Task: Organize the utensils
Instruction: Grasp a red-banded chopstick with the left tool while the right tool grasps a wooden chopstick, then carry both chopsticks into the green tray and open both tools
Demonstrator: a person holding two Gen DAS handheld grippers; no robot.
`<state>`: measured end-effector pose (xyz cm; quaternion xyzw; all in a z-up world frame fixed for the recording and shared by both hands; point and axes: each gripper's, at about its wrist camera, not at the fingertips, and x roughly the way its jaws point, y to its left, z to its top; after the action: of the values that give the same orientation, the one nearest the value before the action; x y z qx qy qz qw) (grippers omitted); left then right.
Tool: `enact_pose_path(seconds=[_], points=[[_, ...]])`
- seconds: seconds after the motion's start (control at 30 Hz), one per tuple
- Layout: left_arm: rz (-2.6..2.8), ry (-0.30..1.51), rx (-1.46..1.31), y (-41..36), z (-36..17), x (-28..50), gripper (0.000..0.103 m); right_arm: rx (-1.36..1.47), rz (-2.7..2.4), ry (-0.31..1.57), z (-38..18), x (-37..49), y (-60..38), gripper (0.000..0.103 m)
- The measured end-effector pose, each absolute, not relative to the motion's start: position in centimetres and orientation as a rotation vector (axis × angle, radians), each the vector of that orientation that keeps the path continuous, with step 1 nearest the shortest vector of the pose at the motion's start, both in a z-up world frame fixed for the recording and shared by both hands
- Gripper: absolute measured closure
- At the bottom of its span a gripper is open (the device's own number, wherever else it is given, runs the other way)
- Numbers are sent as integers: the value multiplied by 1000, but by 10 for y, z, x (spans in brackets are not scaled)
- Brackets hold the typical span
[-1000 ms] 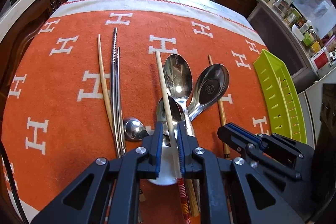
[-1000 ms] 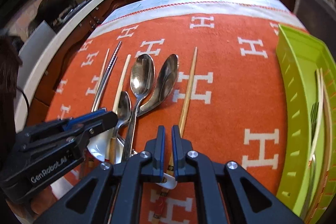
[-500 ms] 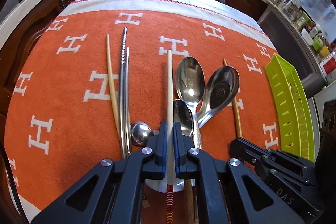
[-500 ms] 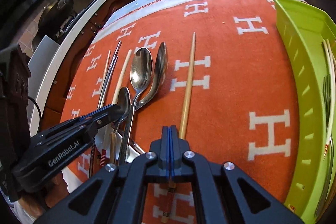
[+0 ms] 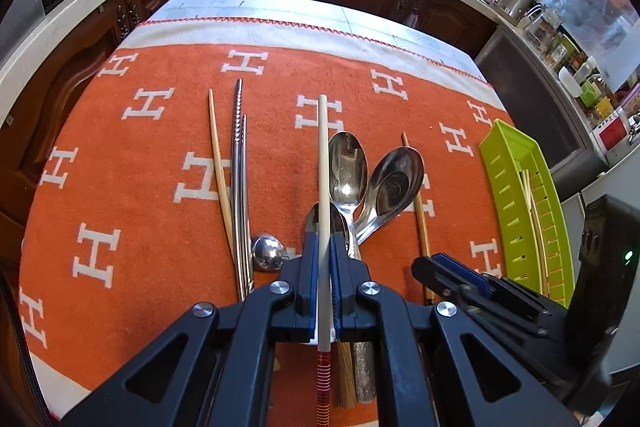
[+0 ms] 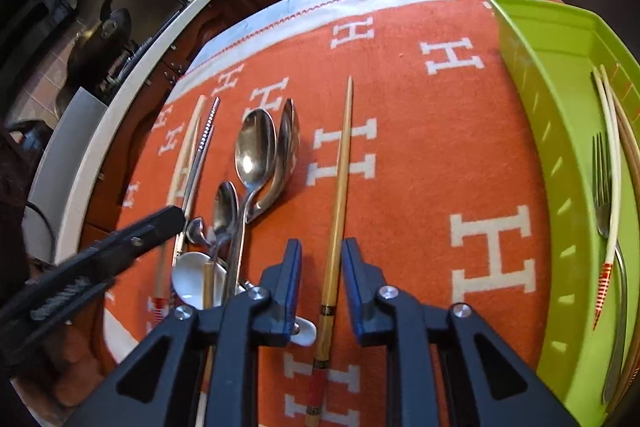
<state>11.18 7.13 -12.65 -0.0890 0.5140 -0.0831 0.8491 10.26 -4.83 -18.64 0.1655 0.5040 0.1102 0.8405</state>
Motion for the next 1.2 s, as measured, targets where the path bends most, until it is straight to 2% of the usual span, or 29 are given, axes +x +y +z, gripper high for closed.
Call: enact_pose_path(seconds=[0.13, 0.2, 0.23, 0.43, 0.7, 1.2], points=[[-158, 1082, -199, 73, -123, 107, 100, 211, 188, 1042, -184, 99, -31, 85], [-154, 1078, -207, 74, -121, 103, 100, 146, 158, 1033, -184, 97, -26, 95], [-153, 1073, -211, 74, -119, 100, 100, 138, 146, 1032, -184, 97, -26, 96], [-156, 1056, -207, 71, -108, 86, 100, 195, 110, 1027, -175, 93, -51, 96], [-210, 1048, -207, 47, -88, 73, 100, 254, 98, 910, -124, 67, -88, 96], [-436, 1057, -146, -88, -42, 80, 100, 355, 45, 845, -84, 27, -177, 96]])
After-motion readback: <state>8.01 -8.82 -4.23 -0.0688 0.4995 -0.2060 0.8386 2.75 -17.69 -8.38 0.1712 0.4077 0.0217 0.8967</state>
